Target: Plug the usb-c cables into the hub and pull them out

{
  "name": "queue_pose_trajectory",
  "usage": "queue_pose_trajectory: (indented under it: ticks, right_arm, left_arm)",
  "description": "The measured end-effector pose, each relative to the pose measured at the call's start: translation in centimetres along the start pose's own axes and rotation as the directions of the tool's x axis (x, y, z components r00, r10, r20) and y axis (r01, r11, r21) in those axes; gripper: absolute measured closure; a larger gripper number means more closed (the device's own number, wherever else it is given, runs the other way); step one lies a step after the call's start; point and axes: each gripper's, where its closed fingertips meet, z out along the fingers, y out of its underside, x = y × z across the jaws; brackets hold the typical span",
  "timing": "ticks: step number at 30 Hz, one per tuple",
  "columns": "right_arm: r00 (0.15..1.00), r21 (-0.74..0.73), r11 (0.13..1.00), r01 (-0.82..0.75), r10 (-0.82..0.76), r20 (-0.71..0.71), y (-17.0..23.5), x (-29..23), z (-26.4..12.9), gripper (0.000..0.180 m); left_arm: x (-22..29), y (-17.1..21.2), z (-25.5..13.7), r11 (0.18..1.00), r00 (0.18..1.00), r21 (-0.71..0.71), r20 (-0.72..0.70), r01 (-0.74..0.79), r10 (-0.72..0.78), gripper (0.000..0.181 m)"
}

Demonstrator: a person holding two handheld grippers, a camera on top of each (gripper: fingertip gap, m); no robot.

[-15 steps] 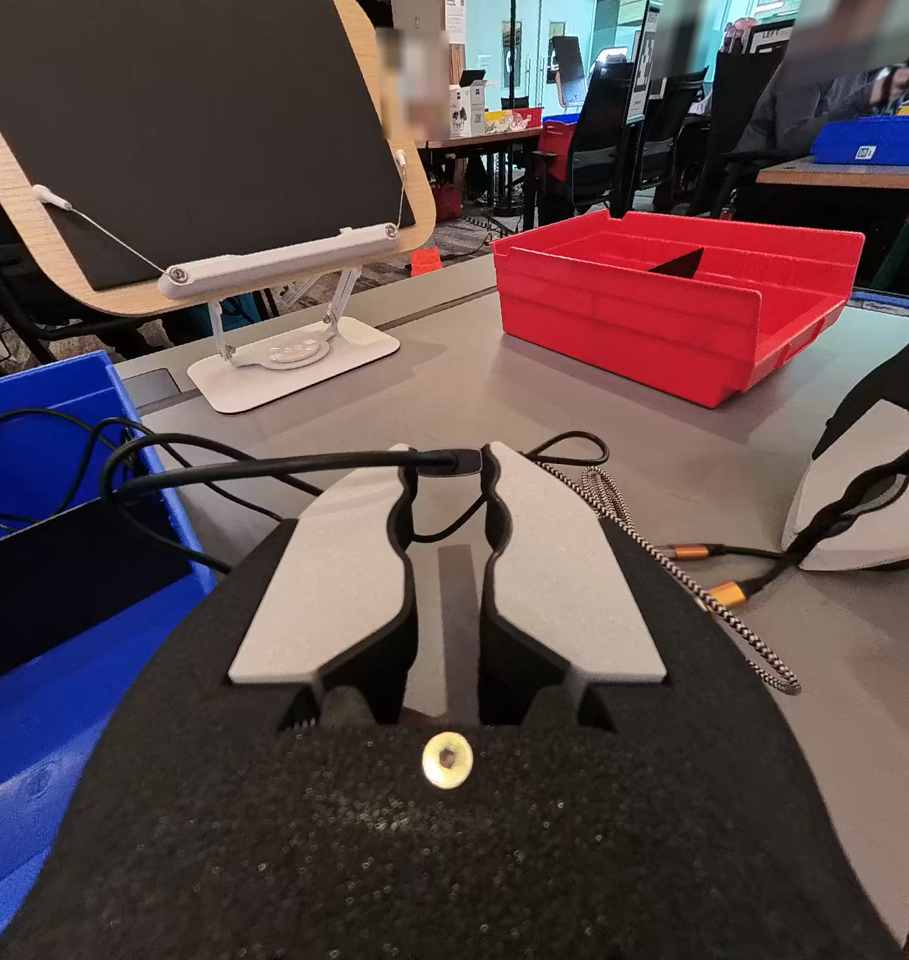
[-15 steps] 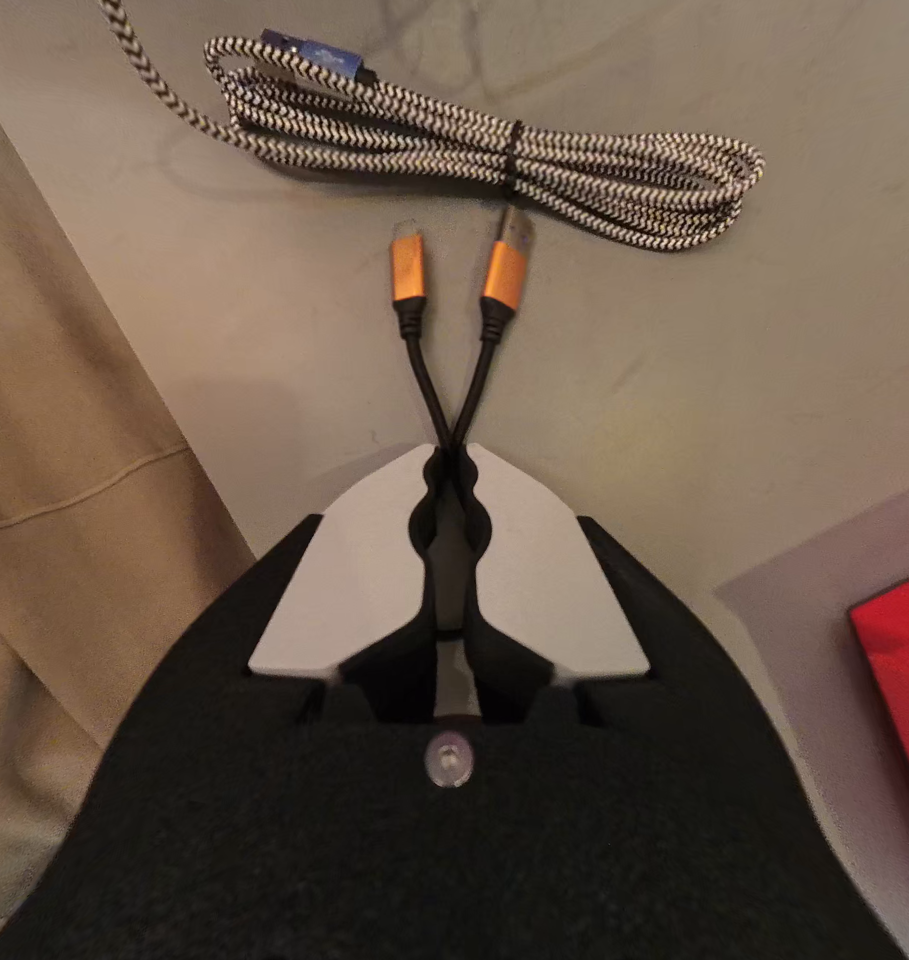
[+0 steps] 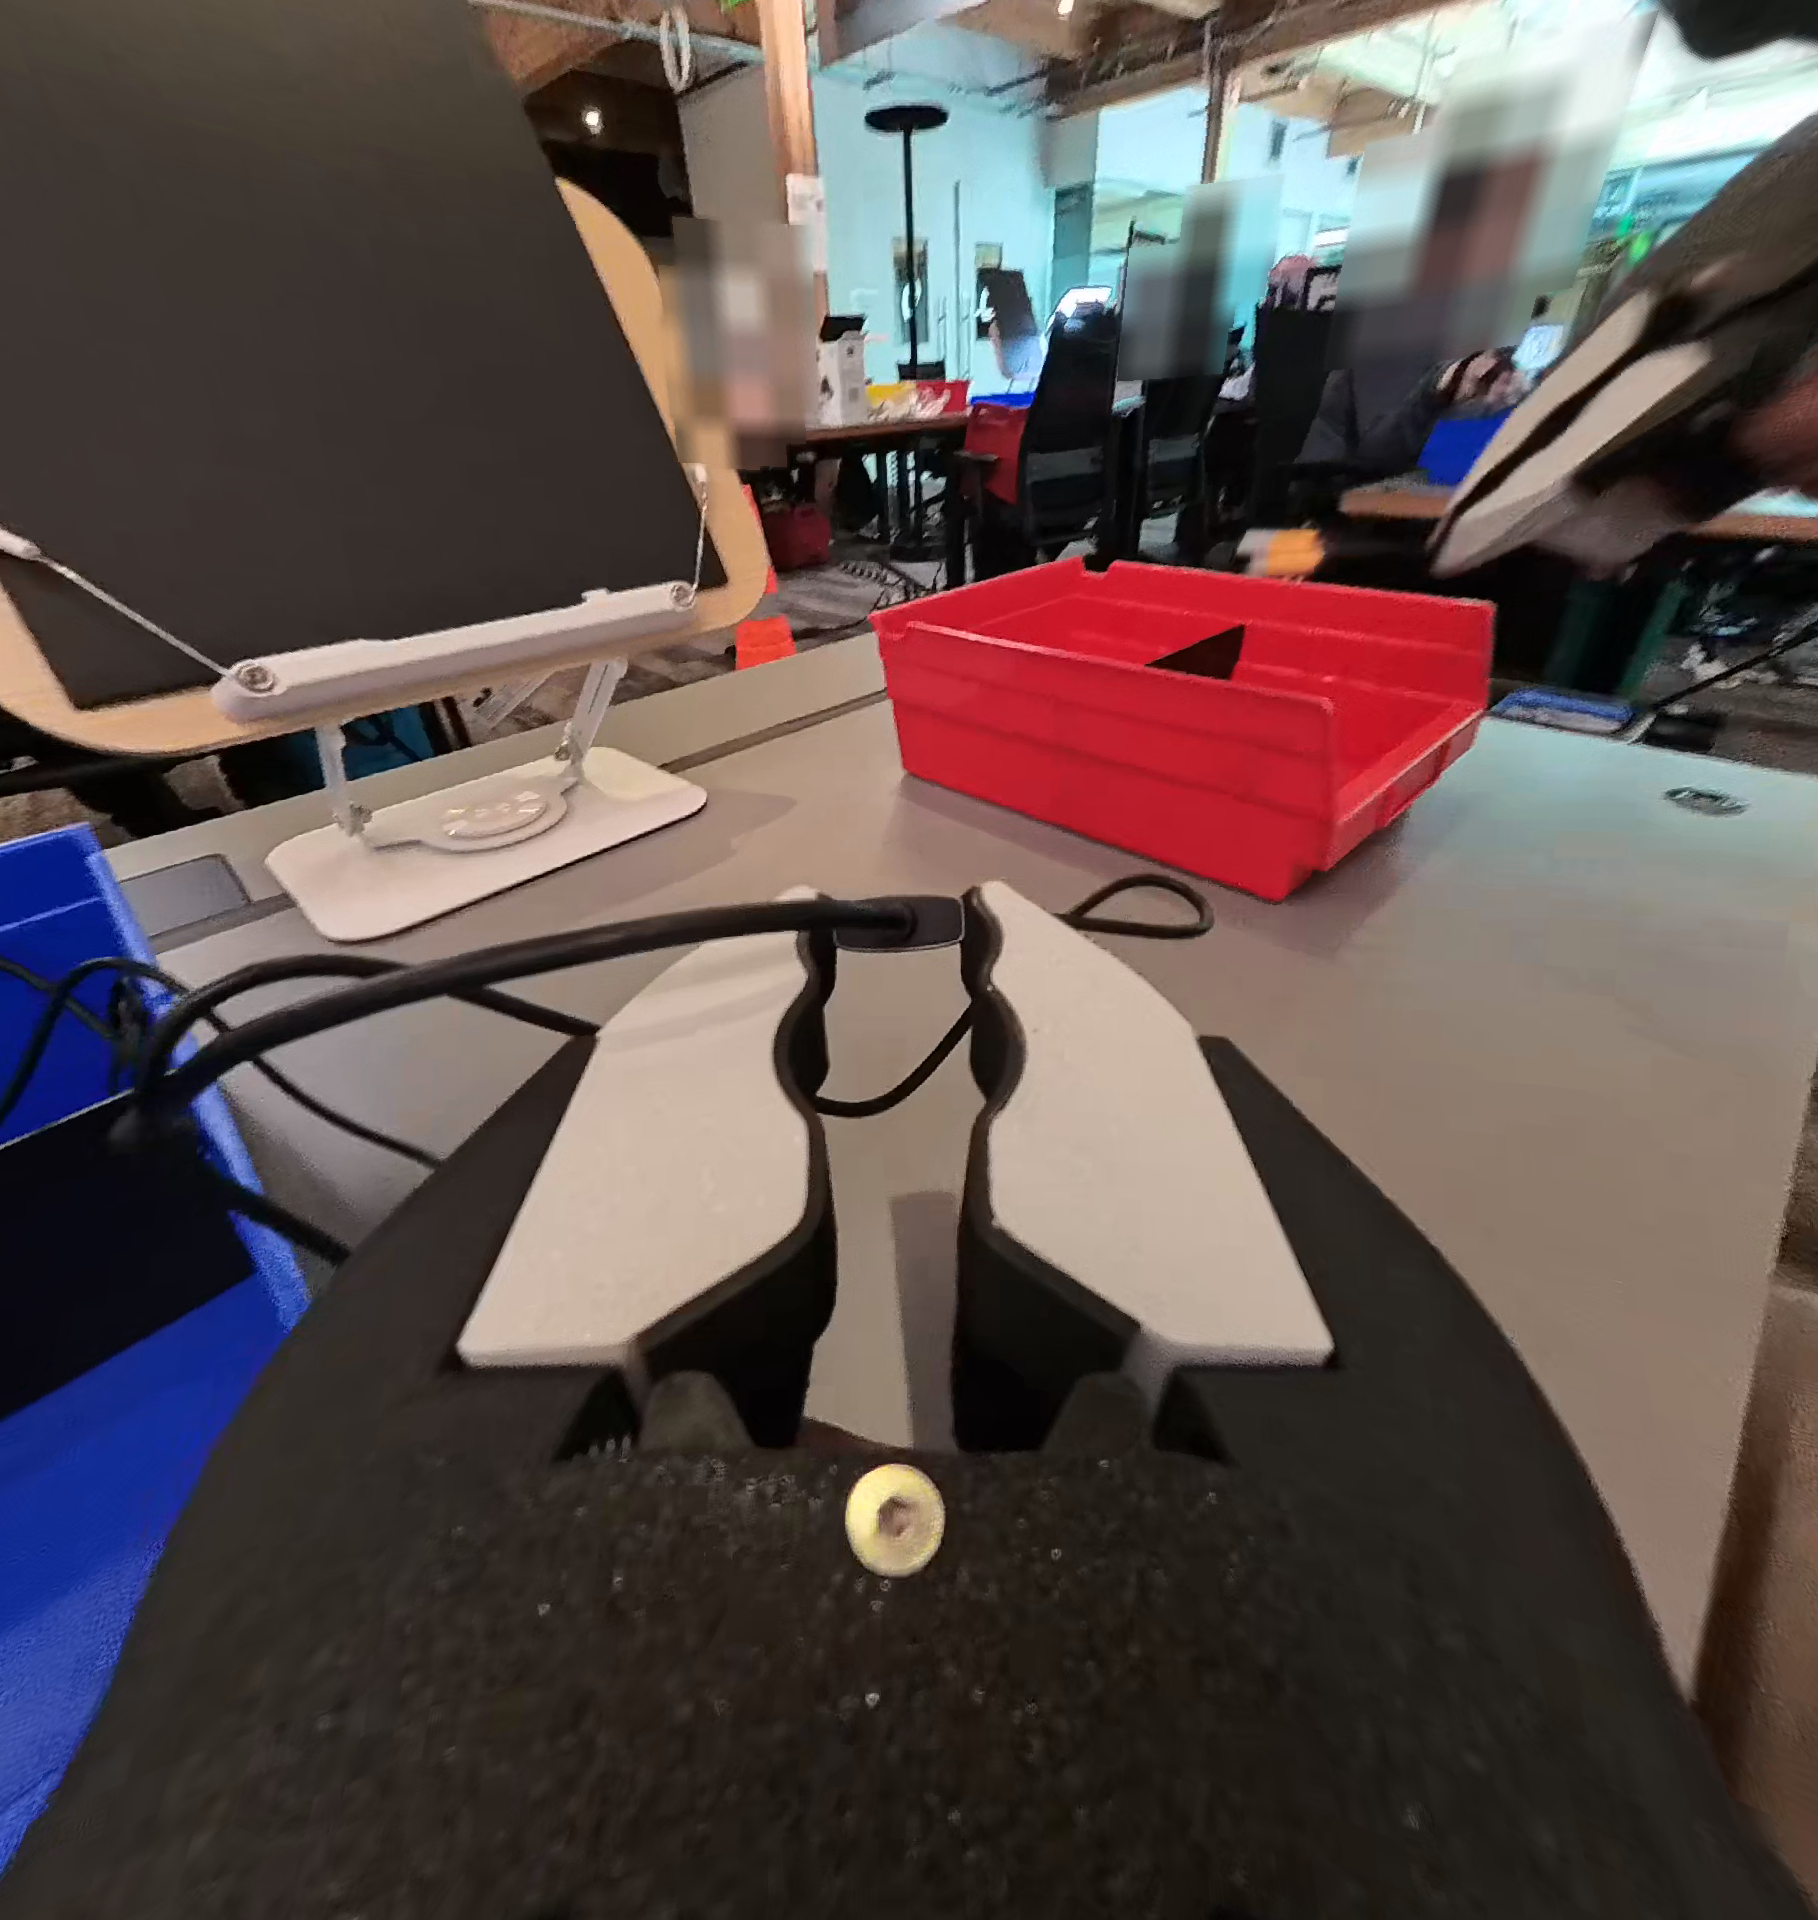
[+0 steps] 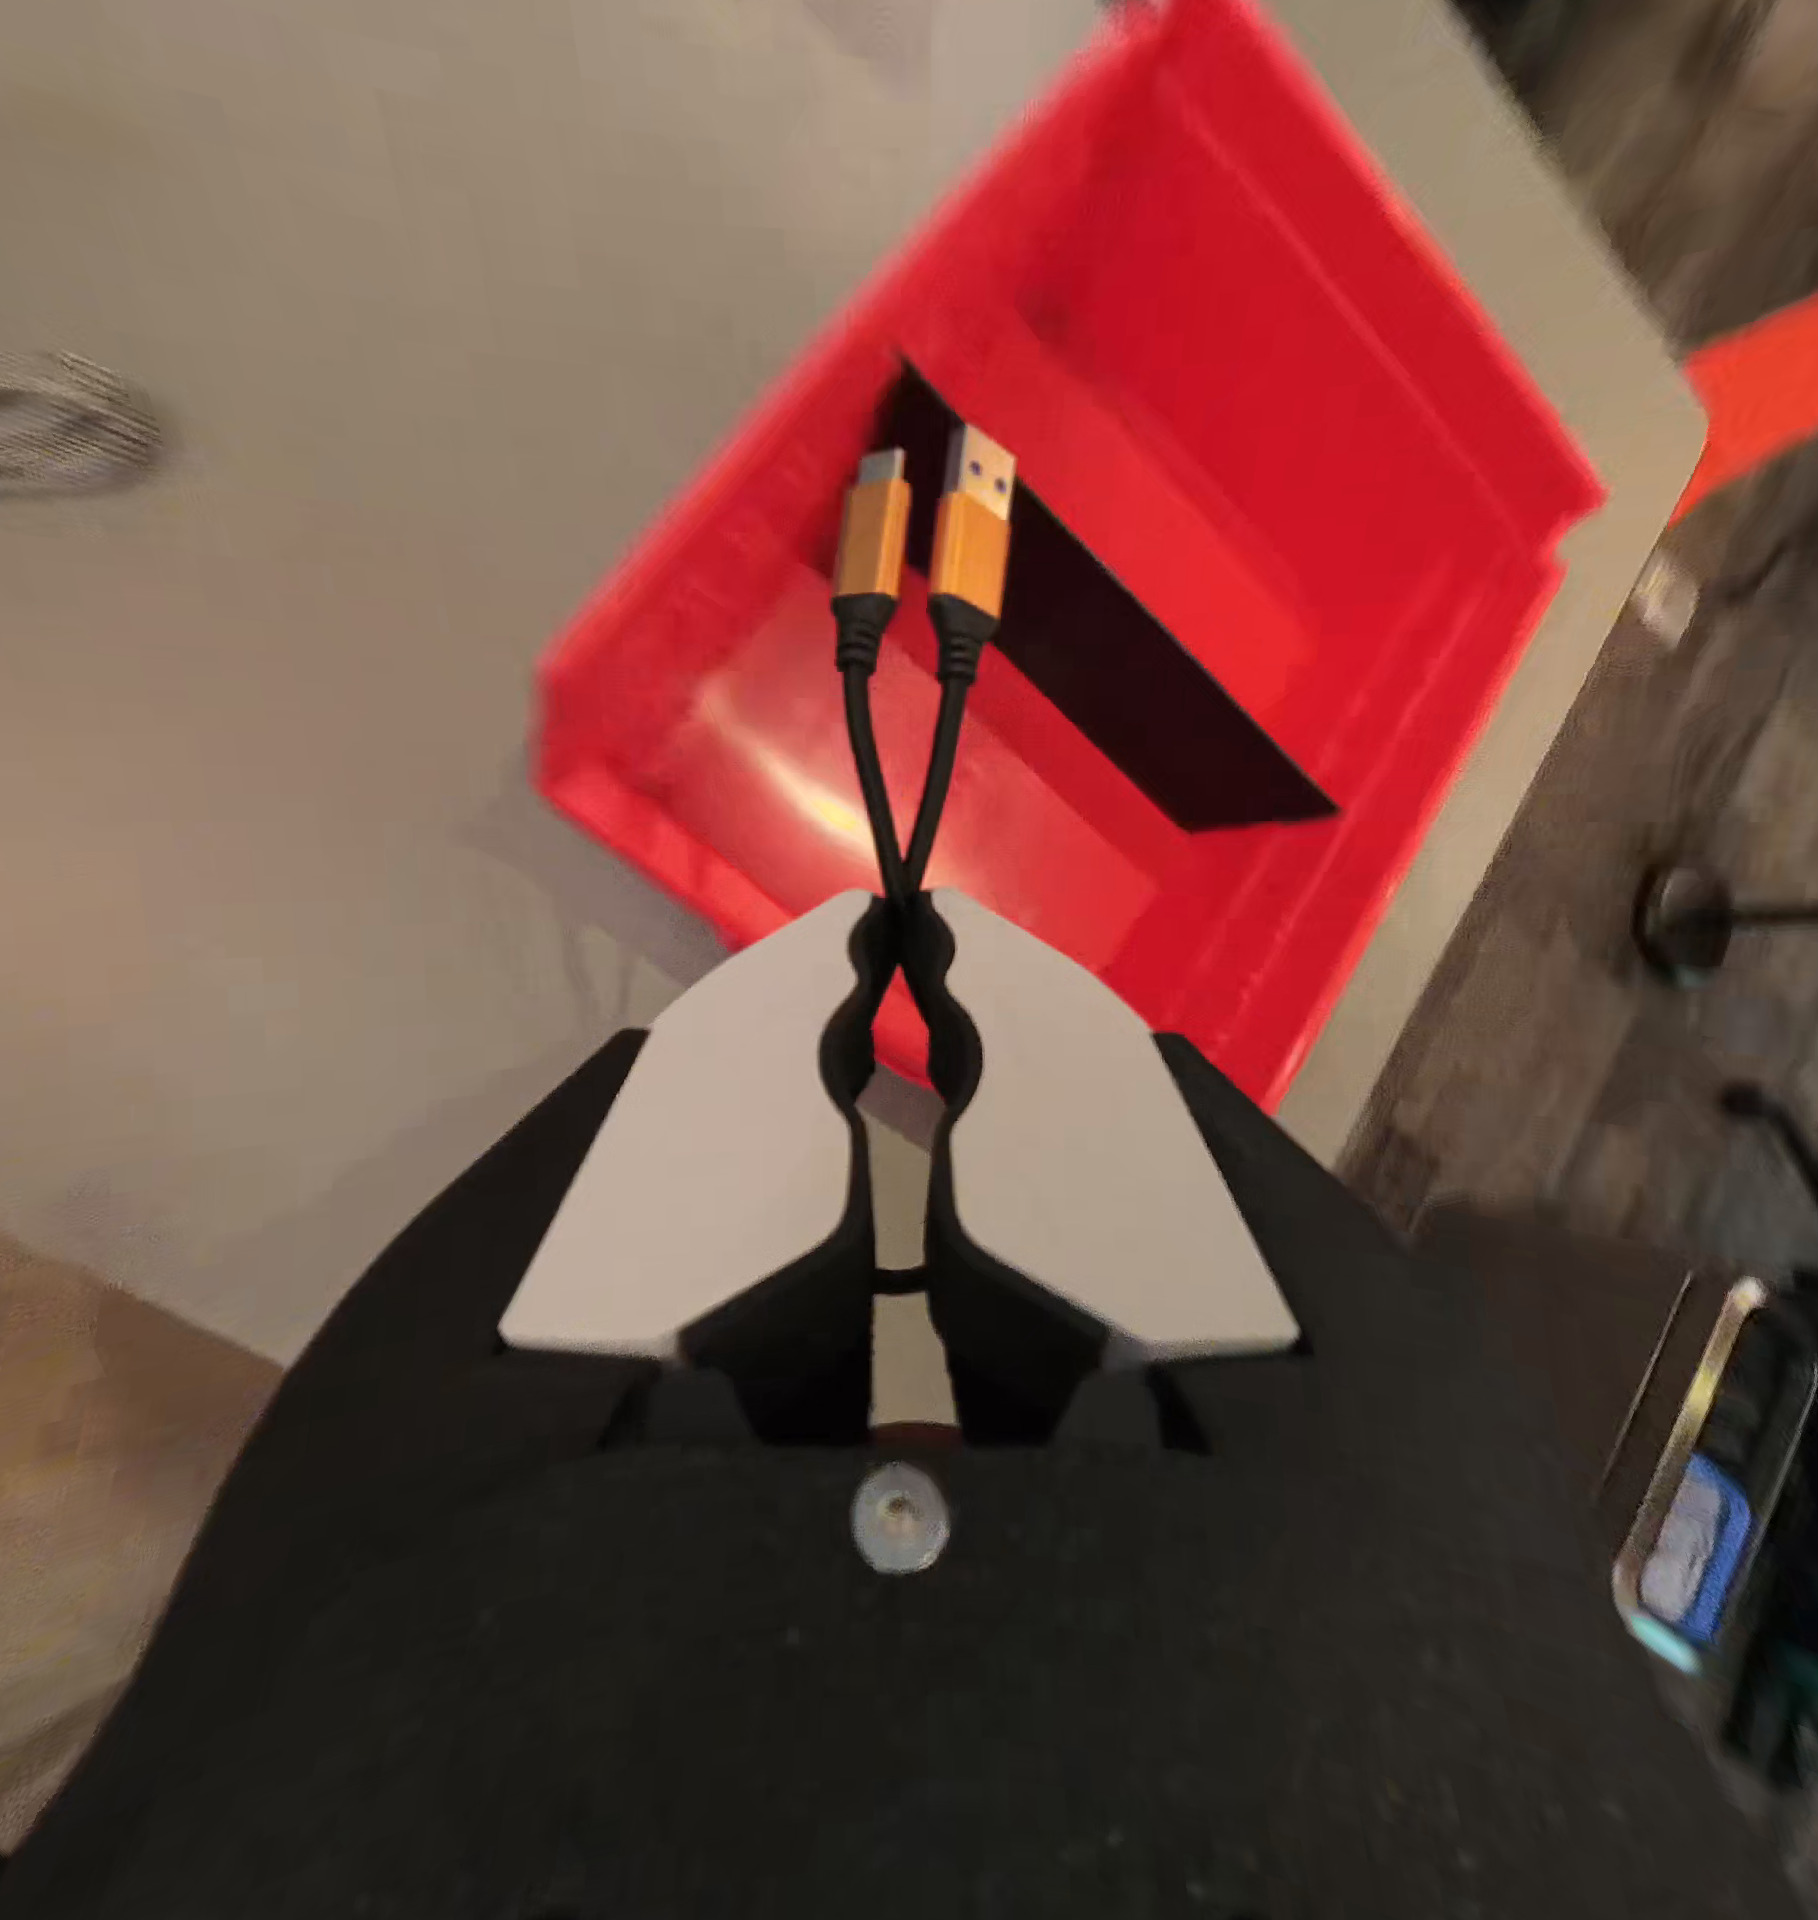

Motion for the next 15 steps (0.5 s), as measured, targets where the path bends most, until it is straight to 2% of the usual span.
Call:
queue_pose_trajectory:
  ticks: [3, 6, 9, 10, 12, 13, 15]
  right_arm:
    - [0.997, -0.146, 0.989, 0.024, -0.013, 0.075, 2.4, 1.6, 4.7, 0.176]
    - [0.991, -0.231, 0.969, 0.083, -0.055, 0.124, 3.3, 2.0, 7.9, 0.174]
    - [0.998, -0.268, 0.962, 0.059, -0.06, 0.006, 2.8, 3.5, 8.0, 0.168]
    - [0.999, -0.22, 0.975, 0.02, -0.027, -0.028, 1.5, 3.1, 7.1, 0.164]
    - [0.999, 0.001, 0.999, -0.041, 0.041, 0.0, -3.0, -0.6, 4.2, 0.162]
    - [0.994, 0.162, 0.984, -0.074, 0.06, 0.089, -5.8, -4.0, 2.4, 0.16]
    - [0.928, 0.426, 0.872, -0.24, 0.077, 0.365, -10.7, -12.1, -1.4, 0.154]
  left_arm:
    - [0.9, -0.6, 0.0, 0.998, 0.998, 0.035, -0.048, 0.042, -0.041, 0.158]
    - [1.4, -1.0, -0.1, 0.997, 0.997, 0.06, -0.066, 0.047, -0.043, 0.158]
    - [1.9, -1.2, -0.1, 0.997, 0.997, 0.066, -0.067, 0.033, -0.029, 0.158]
    - [2.1, -1.2, -0.1, 0.997, 0.998, 0.067, -0.064, 0.026, -0.022, 0.158]
    - [2.5, -1.2, -0.1, 0.998, 0.999, 0.067, -0.054, 0.002, 0.001, 0.158]
    - [2.8, -1.2, -0.1, 0.998, 0.998, 0.067, -0.055, -0.009, 0.013, 0.158]
    - [3.4, -1.3, 0.0, 0.997, 0.998, 0.072, -0.049, -0.026, 0.03, 0.158]
